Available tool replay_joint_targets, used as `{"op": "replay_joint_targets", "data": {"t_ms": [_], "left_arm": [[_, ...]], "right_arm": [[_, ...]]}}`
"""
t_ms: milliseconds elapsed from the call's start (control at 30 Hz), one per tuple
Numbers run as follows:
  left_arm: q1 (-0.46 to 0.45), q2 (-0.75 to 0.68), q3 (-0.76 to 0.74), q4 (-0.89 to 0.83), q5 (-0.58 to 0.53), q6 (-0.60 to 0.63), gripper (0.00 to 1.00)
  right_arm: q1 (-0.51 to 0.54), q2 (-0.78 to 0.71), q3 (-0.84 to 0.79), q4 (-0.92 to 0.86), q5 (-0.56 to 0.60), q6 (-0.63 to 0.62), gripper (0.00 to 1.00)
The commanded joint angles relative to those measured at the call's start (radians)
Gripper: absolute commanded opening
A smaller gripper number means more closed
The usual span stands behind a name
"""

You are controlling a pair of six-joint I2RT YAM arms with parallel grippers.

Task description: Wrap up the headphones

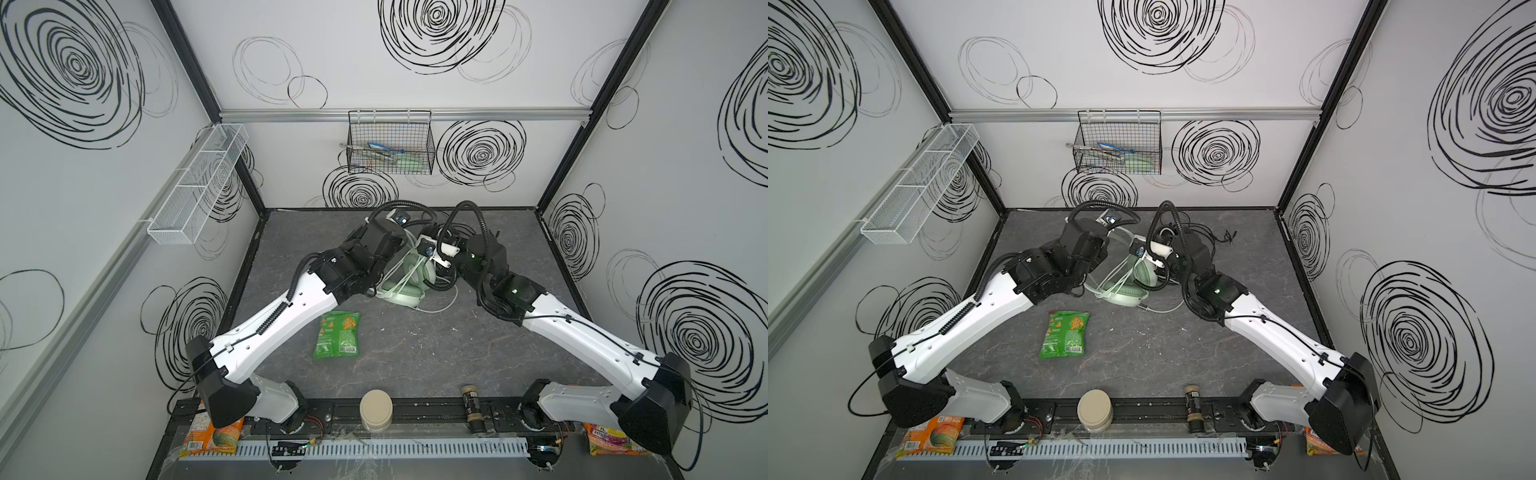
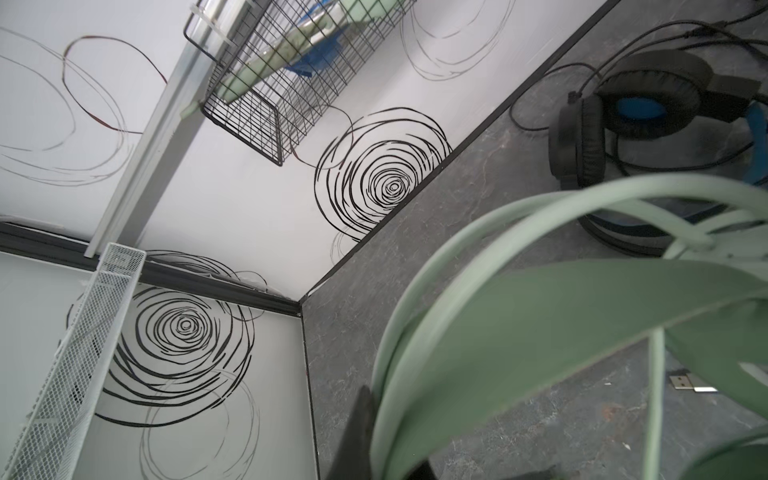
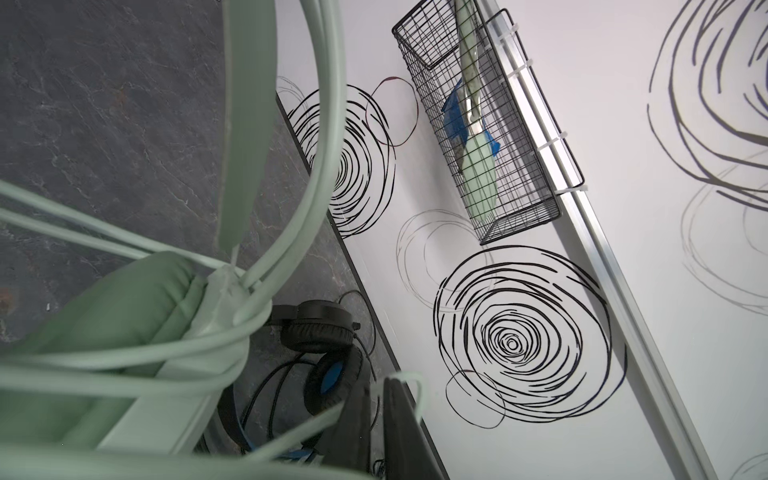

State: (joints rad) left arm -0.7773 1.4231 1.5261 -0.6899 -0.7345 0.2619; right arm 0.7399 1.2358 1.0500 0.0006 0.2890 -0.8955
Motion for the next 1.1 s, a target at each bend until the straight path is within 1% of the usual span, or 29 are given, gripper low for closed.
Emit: {"op": "replay_joint_targets", "data": {"t_ms": [0,133,200,333,500,567,700,767,833,933,1000,1067], "left_arm": [[0.025,-0.039,0.04,0.008,0.129,-0.071,0.0],[0.037,-0.07,0.035,-0.008,0.289,-0.149,0.0],[0.034,-0.089,0.026,-0.017,0.35,-0.186,0.0],[0.02,-0.141,-0.019,-0.023,0.434,-0.225,0.0],[0.017,-0.197,-0.04,-0.041,0.537,-0.222,0.0],[0.018,-0.214,-0.034,-0.044,0.575,-0.221,0.0],[0.037,-0.265,-0.026,0.012,0.719,-0.239,0.0],[0.053,-0.277,-0.012,0.028,0.772,-0.262,0.0],[0.078,-0.279,0.014,0.038,0.846,-0.305,0.0],[0.087,-0.294,0.028,0.088,0.947,-0.366,0.0],[0.094,-0.297,0.039,0.113,0.993,-0.391,0.0],[0.121,-0.294,0.063,0.134,1.035,-0.415,0.0]], "right_arm": [[-0.04,0.004,0.03,0.085,0.016,0.029,0.14],[-0.092,0.025,0.067,0.114,-0.02,0.052,0.14],[-0.116,0.032,0.082,0.133,-0.035,0.072,0.14],[-0.15,0.037,0.097,0.147,-0.085,0.127,0.15],[-0.185,0.024,0.104,0.134,-0.149,0.218,0.15],[-0.21,0.012,0.099,0.128,-0.192,0.258,0.16],[-0.246,-0.003,0.087,0.129,-0.247,0.314,0.16],[-0.252,-0.007,0.082,0.136,-0.257,0.322,0.17],[-0.253,-0.005,0.082,0.132,-0.26,0.318,0.17],[-0.254,-0.014,0.075,0.139,-0.274,0.314,0.16],[-0.26,-0.022,0.066,0.154,-0.289,0.332,0.17],[-0.266,-0.026,0.061,0.156,-0.309,0.351,0.17]]}}
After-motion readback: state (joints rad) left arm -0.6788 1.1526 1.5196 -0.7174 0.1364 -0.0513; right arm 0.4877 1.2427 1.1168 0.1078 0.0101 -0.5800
